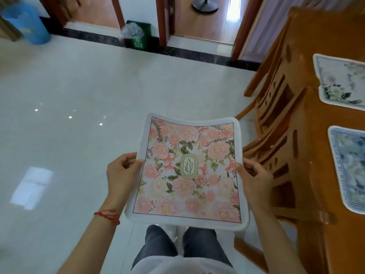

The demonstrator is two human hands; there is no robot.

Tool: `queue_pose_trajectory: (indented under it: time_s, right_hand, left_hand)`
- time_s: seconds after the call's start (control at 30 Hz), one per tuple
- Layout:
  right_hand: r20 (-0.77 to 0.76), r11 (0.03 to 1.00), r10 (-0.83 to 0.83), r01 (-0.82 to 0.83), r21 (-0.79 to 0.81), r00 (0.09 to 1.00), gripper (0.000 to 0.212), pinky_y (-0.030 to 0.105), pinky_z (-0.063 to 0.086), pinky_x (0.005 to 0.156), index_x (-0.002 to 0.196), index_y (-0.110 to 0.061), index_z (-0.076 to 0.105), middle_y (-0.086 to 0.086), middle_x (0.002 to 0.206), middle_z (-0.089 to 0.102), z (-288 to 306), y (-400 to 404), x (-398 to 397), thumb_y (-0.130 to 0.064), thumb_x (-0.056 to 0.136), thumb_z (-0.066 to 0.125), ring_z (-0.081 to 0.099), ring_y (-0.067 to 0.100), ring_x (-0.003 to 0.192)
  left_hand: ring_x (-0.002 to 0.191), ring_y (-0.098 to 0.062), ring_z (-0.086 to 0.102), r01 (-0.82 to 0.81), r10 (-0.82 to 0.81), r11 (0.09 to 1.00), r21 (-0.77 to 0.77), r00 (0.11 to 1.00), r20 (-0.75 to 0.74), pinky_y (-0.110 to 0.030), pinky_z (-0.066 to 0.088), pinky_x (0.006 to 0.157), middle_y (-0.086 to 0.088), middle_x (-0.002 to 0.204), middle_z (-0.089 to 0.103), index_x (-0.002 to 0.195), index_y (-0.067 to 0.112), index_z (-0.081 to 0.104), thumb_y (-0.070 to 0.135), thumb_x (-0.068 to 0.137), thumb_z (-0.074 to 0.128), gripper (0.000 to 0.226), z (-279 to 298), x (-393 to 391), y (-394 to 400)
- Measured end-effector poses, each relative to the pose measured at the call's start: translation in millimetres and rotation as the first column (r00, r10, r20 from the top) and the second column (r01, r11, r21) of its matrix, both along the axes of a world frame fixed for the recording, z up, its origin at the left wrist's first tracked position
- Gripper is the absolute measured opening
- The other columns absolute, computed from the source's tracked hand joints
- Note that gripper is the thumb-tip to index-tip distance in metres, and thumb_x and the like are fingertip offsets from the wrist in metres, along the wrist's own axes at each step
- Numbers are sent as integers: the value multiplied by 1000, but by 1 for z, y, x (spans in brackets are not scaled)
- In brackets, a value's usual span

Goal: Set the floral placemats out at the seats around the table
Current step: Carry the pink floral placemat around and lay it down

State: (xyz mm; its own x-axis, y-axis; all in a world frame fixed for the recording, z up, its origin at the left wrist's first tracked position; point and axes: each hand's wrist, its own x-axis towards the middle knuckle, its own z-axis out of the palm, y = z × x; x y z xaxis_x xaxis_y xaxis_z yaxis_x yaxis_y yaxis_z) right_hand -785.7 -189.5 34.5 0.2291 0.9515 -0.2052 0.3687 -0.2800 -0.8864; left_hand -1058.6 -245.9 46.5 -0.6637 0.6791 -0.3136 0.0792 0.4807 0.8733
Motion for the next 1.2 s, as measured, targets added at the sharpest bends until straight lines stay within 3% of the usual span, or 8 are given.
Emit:
queue_pose_trajectory:
  time_s: [0.13, 0.4, 0.63, 0.83, 0.97, 1.2]
  right_hand:
    - [-28, 999, -38, 38, -30, 999, 13, 33, 56, 59, 95, -22, 67, -4, 78, 70, -2, 48, -3, -15, 84, 65, 67, 14, 65]
    - [-40, 998, -65, 66, 13, 997, 11, 18, 50, 51, 95, -16, 67, -4, 77, 69, -2, 184, 6, -15, 83, 65, 65, 8, 62]
    - [-49, 996, -80, 82, 31, 996, 14, 34, 56, 61, 89, -27, 65, -2, 82, 71, 12, 299, 13, -15, 83, 66, 68, 17, 71]
    - [-54, 993, -116, 117, 12, 992, 13, 21, 53, 54, 92, -24, 67, -7, 79, 69, 9, 384, 9, -14, 84, 64, 67, 12, 68]
    - [-71, 984, -176, 176, -9, 982, 13, 37, 57, 60, 95, -23, 68, -2, 80, 71, 4, 446, 0, -16, 84, 65, 69, 17, 68]
    - [-93, 966, -249, 255, 49, 964, 11, 15, 49, 47, 91, -17, 68, -9, 72, 69, 18, 562, -24, -10, 83, 65, 64, 1, 56]
  left_hand:
    - [70, -9, 62, 38, -38, 999, 1, 999, 16, -20, 47, 62, 5, 77, 66, 90, 16, 66, 10, 79, 68, 12, -5, -5, 57]
    - [68, -10, 62, 72, -72, 997, 22, 997, 5, -22, 49, 62, 5, 75, 66, 76, 27, 63, 9, 79, 68, 19, -6, 4, 203]
    - [70, -10, 63, 107, -107, 994, 31, 994, -15, -21, 47, 61, 5, 78, 66, 89, 16, 67, 12, 80, 68, 10, 5, 12, 324]
    - [71, -13, 64, 151, -151, 988, 16, 988, -16, -25, 50, 64, 3, 78, 67, 88, 16, 67, 13, 80, 68, 9, -2, 3, 421]
    - [74, -19, 66, 199, -199, 980, 18, 980, 1, -33, 55, 71, 0, 80, 69, 90, 16, 68, 15, 80, 69, 10, -9, -8, 495]
    - [74, -19, 65, 270, -270, 961, 55, 963, -6, -30, 53, 71, -1, 80, 68, 92, 15, 67, 14, 79, 71, 14, 0, -34, 628]
